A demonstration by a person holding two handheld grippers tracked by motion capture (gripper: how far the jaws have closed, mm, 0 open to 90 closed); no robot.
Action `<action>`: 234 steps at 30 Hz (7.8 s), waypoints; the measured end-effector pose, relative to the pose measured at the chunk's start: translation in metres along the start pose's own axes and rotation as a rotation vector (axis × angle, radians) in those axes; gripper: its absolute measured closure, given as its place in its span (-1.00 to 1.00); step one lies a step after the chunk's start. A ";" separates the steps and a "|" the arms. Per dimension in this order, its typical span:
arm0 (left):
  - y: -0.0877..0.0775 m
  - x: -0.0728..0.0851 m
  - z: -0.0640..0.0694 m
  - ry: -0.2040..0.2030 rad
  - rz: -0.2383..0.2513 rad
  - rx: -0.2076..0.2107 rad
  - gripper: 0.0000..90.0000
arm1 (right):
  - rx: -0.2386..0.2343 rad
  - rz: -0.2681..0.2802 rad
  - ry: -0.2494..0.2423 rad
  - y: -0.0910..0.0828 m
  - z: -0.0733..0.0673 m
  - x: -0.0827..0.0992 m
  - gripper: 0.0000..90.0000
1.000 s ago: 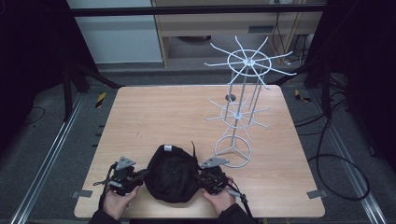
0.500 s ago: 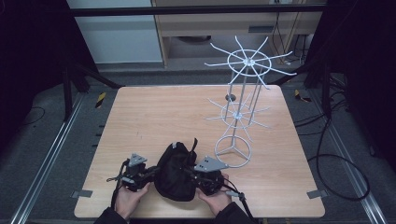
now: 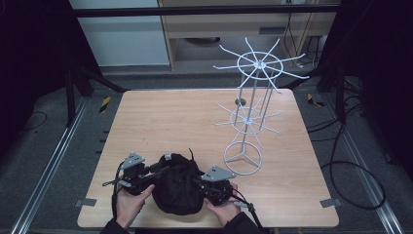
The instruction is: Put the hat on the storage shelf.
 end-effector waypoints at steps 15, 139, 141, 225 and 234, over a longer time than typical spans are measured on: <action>0.038 -0.011 0.030 0.031 -0.057 0.036 -0.05 | -0.009 -0.010 -0.007 0.003 -0.001 0.003 0.86; -0.021 0.041 -0.062 0.114 -0.154 -0.276 0.55 | 0.089 0.025 0.058 -0.061 0.070 0.026 -0.21; -0.022 0.041 -0.062 0.110 -0.151 -0.284 0.47 | 0.096 0.026 0.062 -0.063 0.072 0.027 -0.22; 0.014 0.001 -0.051 0.340 -0.284 -0.048 0.09 | 0.228 -0.057 0.118 -0.107 0.128 0.063 -0.31; 0.036 0.006 -0.038 0.414 -0.363 0.016 -0.37 | 0.221 -0.065 0.119 -0.105 0.129 0.063 -0.34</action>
Point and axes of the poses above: each handheld gripper's, and its own axes: y roughly forward along the jaws, x roughly out of its underside, z roughly to its right, the point moved 1 cm from there along y, roughly forward along the jaws, and after that the axes turned 1 degree about -x, right-handed, at the moved point
